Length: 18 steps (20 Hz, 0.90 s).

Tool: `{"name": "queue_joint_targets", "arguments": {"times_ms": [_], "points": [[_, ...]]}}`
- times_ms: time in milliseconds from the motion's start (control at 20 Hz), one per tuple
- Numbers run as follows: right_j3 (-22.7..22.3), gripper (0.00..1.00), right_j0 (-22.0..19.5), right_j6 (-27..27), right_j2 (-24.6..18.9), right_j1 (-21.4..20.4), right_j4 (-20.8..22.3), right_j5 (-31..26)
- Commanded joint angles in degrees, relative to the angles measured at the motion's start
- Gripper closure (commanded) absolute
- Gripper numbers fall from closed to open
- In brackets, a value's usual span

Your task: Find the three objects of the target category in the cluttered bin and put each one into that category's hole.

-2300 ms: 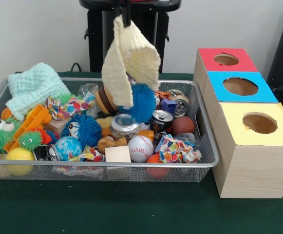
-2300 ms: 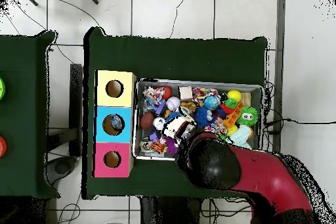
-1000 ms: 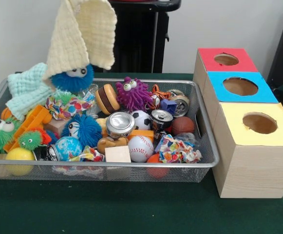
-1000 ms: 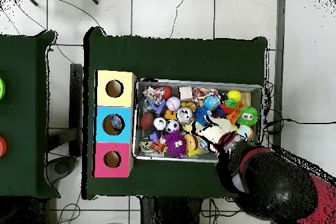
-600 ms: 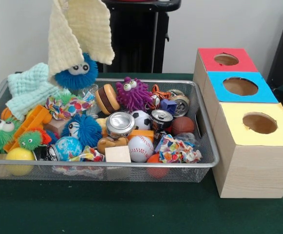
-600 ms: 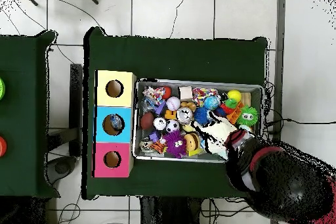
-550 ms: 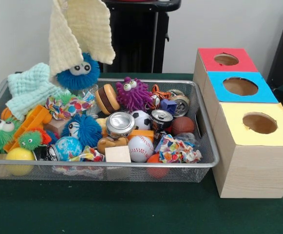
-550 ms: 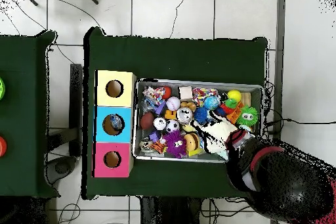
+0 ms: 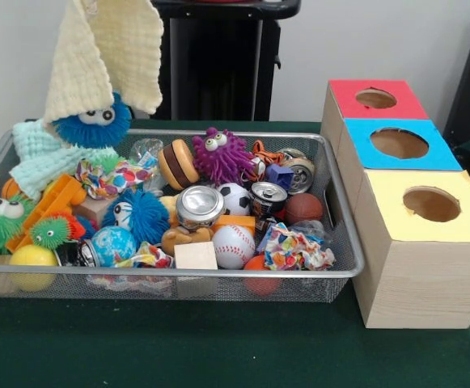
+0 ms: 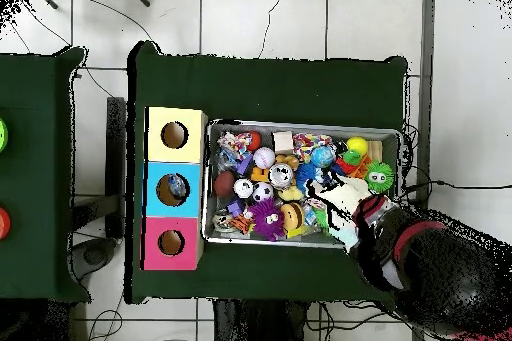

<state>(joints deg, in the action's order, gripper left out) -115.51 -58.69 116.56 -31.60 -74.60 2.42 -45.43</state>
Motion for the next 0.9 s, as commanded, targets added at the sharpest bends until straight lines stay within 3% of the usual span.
{"name": "queue_joint_targets", "arguments": {"times_ms": [50, 500, 900], "points": [[4.35, 1.0, -3.54, -22.26, -5.96, 4.96, 5.23, -7.81], [11.2, 1.0, -9.08, -27.35, -9.37, 11.53, 12.5, -9.37], [17.97, 1.0, -10.84, -31.74, -11.11, 18.15, 17.75, -10.77]]}}
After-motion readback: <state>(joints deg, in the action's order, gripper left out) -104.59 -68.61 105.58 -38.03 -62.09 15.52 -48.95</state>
